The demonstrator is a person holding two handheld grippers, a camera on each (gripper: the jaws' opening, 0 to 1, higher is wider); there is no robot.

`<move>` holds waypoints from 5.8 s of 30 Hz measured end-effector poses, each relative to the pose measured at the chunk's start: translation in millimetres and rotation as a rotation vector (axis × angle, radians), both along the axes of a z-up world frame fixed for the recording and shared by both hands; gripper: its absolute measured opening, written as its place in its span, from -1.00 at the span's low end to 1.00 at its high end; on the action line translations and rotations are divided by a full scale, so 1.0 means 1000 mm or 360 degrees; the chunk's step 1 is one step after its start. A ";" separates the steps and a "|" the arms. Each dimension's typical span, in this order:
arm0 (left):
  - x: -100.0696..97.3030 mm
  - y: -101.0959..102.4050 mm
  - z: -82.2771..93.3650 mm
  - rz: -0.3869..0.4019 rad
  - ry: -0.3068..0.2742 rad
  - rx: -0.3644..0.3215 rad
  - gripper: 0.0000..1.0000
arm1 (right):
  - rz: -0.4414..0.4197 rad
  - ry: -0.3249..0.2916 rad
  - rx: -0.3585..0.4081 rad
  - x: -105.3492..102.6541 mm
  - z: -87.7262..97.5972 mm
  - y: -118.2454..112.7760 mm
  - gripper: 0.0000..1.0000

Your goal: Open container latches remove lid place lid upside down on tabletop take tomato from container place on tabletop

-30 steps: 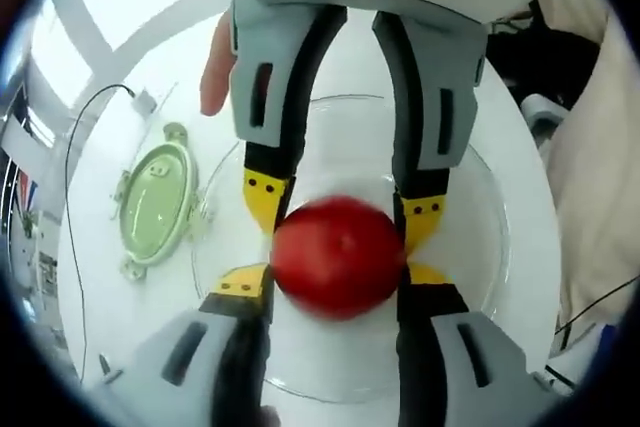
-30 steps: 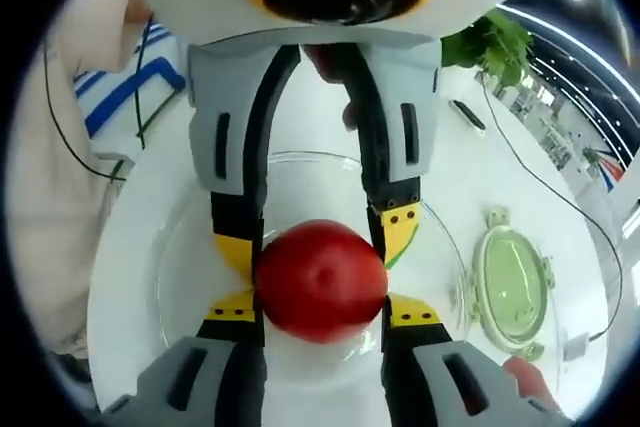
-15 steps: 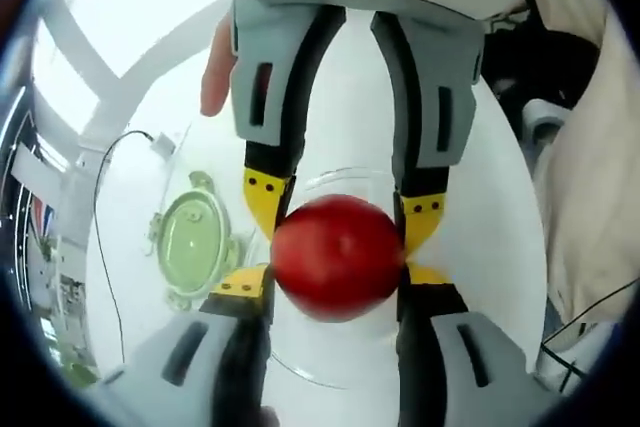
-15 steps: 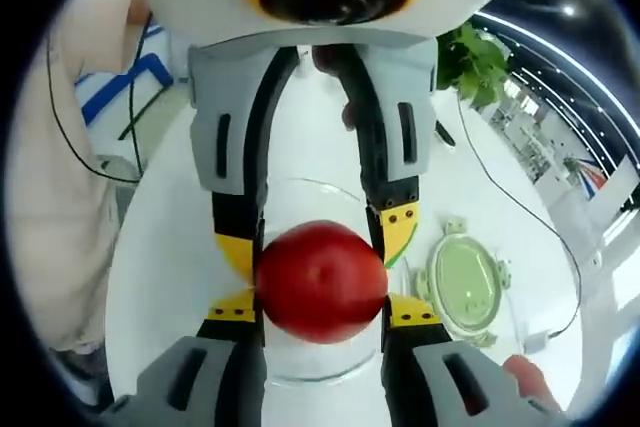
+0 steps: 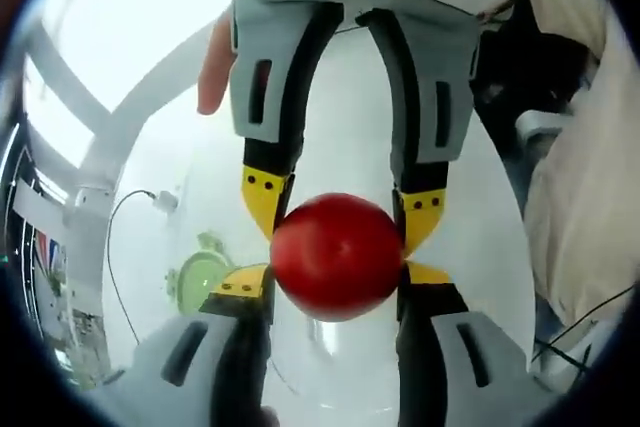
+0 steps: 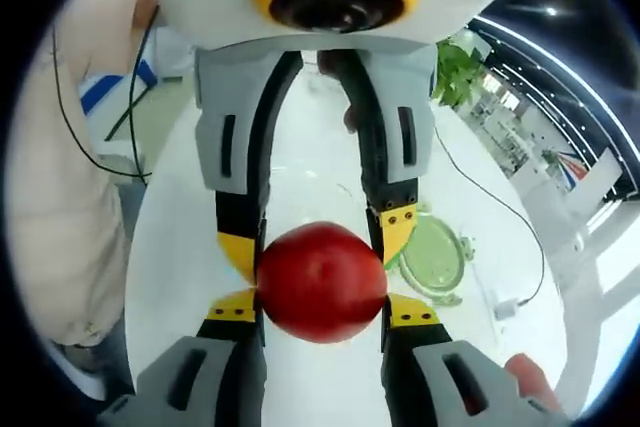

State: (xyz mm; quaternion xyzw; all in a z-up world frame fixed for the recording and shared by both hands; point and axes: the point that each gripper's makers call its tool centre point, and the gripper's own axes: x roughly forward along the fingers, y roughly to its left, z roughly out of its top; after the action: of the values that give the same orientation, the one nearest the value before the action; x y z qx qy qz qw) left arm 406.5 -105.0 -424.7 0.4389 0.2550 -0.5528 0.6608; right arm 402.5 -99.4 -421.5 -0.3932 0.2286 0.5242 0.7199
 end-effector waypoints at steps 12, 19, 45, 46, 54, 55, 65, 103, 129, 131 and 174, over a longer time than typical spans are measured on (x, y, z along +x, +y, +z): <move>-0.012 -0.073 -0.008 -0.0164 0.0032 -0.0016 -0.22 | -0.0152 0.0014 -0.0040 -0.010 -0.006 -0.076 -0.20; -0.018 -0.108 -0.025 -0.0239 0.0061 -0.0013 -0.23 | -0.0238 0.0060 -0.0033 -0.018 -0.025 -0.111 -0.20; -0.010 -0.156 -0.095 -0.0307 0.0207 0.0045 -0.23 | -0.0342 0.0222 0.0079 -0.008 -0.096 -0.158 -0.20; -0.010 -0.157 -0.097 -0.0309 0.0209 0.0050 -0.23 | -0.0347 0.0227 0.0091 -0.008 -0.097 -0.159 -0.20; -0.012 -0.158 -0.108 -0.0330 0.0203 0.0081 -0.24 | -0.0369 0.0235 0.0091 -0.009 -0.112 -0.161 -0.19; -0.012 -0.159 -0.107 -0.0322 0.0212 0.0069 -0.24 | -0.0377 0.0239 0.0104 -0.009 -0.111 -0.163 -0.19; -0.012 -0.153 -0.108 -0.0329 0.0186 -0.0003 -0.22 | -0.0382 0.0169 0.0159 -0.006 -0.104 -0.167 -0.08; 0.007 0.044 0.151 0.0219 -0.0670 -0.1253 0.07 | -0.0524 -0.0304 0.1295 0.031 0.091 -0.113 0.21; -0.016 0.283 0.182 0.1138 -0.1220 -0.1778 0.02 | -0.1008 -0.0744 0.1686 0.012 0.125 -0.210 0.14; -0.018 0.301 0.176 0.1247 -0.1221 -0.1831 0.01 | -0.1040 -0.0779 0.1658 0.009 0.123 -0.216 0.14; -0.071 0.415 0.016 0.2091 -0.1136 -0.1753 0.18 | -0.1470 -0.0761 0.1794 -0.029 0.054 -0.283 0.00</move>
State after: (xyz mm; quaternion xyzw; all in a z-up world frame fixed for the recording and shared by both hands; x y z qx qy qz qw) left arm 335.8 309.9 -408.6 -0.0253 -0.0644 0.0572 0.9960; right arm 373.3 -382.8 -367.9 0.0661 -0.0942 0.1082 0.9874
